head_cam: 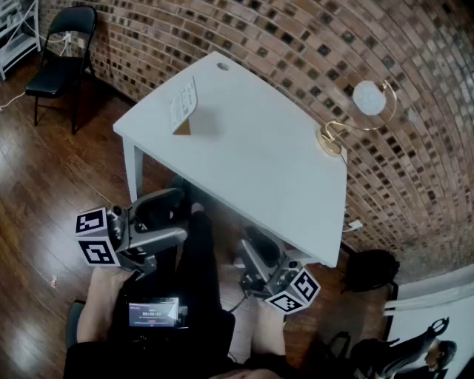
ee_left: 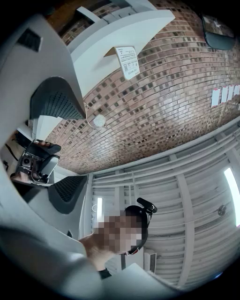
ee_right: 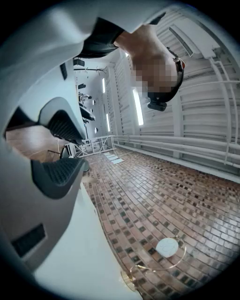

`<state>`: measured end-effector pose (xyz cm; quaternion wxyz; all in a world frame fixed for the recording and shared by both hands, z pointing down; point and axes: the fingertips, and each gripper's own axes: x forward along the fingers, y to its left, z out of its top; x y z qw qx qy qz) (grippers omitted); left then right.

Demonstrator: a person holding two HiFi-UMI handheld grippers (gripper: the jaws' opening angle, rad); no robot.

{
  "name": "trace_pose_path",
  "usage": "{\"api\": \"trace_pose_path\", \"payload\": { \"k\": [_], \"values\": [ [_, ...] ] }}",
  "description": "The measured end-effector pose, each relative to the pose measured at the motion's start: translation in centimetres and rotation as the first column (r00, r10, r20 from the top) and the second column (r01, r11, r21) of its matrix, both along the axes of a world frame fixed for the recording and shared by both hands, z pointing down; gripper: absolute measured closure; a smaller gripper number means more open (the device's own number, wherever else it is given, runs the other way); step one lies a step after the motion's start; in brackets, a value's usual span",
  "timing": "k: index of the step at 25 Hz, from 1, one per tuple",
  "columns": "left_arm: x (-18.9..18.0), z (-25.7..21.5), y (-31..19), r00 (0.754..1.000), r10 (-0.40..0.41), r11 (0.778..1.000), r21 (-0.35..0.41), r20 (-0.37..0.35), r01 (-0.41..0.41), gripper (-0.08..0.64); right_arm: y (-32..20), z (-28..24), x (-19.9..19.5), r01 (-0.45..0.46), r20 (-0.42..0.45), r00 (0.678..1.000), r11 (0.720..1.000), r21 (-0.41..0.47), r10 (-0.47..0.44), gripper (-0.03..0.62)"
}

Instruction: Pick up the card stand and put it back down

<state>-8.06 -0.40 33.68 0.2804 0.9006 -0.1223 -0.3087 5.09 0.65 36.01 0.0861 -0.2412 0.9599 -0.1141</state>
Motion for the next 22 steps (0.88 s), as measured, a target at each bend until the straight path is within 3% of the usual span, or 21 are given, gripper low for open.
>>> {"api": "trace_pose_path", "payload": {
  "k": [13, 22],
  "values": [
    [-1.3, -1.5, -2.4, 0.999, -0.045, 0.997, 0.058, -0.014, 0.046, 0.189, -3.7, -0.2, -1.4, 0.034, -0.018, 0.999, 0.999, 0.033, -0.033, 0.443],
    [-1.1, -2.3, -5.2, 0.997, -0.053, 0.994, 0.095, 0.06, 0.048, 0.189, -7.1, -0.3, -2.2, 0.064, -0.041, 0.997, 0.998, 0.026, -0.063, 0.443]
  ]
}}
